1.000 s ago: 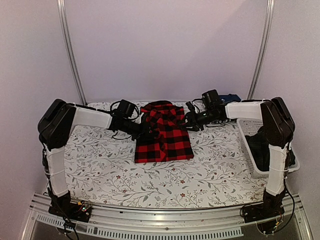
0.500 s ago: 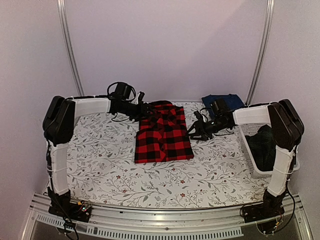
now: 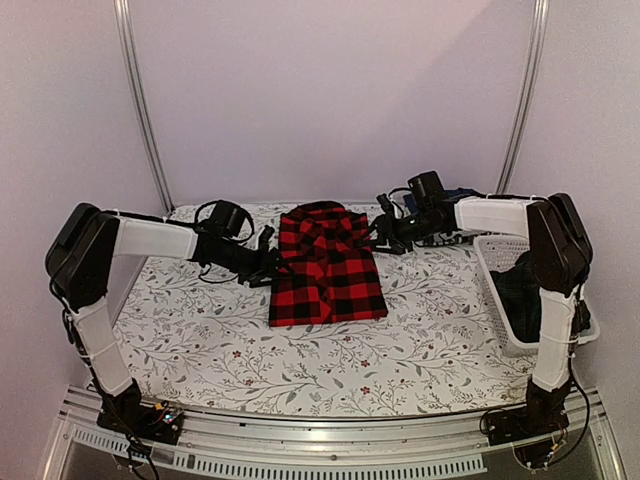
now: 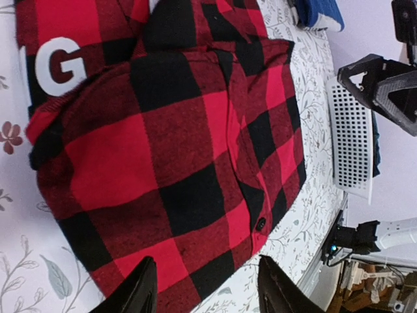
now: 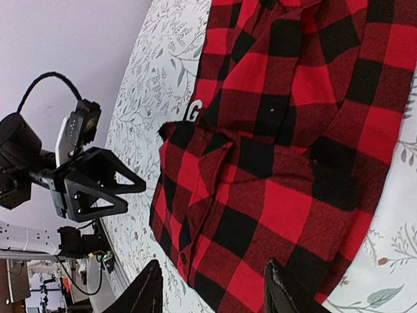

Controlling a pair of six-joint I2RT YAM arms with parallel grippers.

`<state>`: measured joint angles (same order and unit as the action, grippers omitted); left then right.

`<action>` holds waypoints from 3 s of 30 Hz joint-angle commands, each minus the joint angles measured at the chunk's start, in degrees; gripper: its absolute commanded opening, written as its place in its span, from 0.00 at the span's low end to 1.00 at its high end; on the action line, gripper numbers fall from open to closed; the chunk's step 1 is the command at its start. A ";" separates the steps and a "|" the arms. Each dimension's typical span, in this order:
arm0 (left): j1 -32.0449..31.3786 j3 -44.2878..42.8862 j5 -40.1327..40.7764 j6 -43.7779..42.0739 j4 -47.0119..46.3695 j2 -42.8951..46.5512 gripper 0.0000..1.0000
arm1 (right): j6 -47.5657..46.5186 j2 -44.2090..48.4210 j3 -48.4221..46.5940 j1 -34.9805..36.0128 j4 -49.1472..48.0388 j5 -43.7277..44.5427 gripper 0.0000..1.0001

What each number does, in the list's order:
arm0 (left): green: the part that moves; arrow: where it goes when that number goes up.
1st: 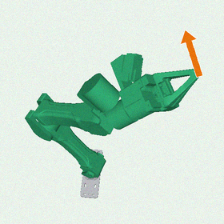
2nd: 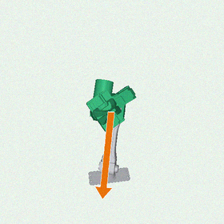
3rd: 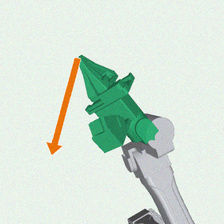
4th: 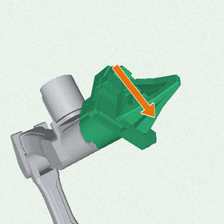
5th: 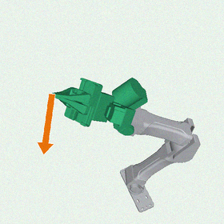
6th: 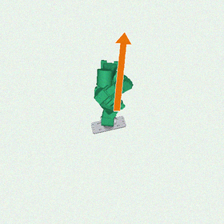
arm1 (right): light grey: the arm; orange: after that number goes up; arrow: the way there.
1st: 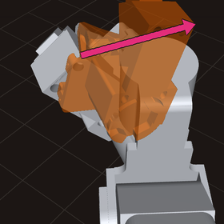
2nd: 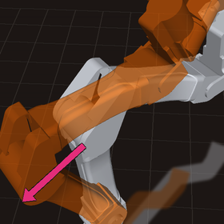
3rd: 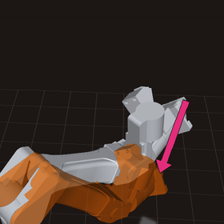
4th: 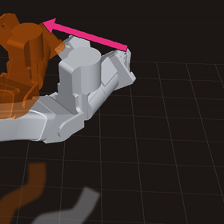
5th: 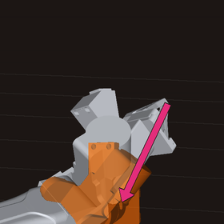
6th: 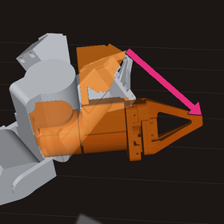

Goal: Fold and stack the mixed laundry pile
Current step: Smooth out the 2/3-rectangle-folded shirt at the center of the board.

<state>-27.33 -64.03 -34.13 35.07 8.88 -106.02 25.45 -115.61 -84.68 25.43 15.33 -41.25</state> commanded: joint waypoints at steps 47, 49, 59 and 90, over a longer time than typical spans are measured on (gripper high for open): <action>6.11 -19.95 6.30 -5.21 5.75 -13.61 0.59 | -8.55 -12.80 -15.78 -3.82 9.24 8.19 0.56; 6.40 -17.51 5.65 -5.78 4.86 -8.92 0.67 | -8.92 -9.42 -14.37 -4.12 9.44 7.60 0.62; -4.42 -3.74 -15.92 7.36 -16.54 -2.20 0.95 | 9.26 2.63 6.88 2.87 -13.70 -18.57 0.75; 1.12 26.63 -3.30 12.53 -14.56 13.78 0.99 | 2.39 14.46 30.75 -3.32 -4.66 -11.23 0.67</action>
<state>-26.17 -40.14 -42.81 48.42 -12.12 -95.68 33.36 -104.09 -57.54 25.06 1.56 -58.30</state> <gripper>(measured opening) 0.996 0.712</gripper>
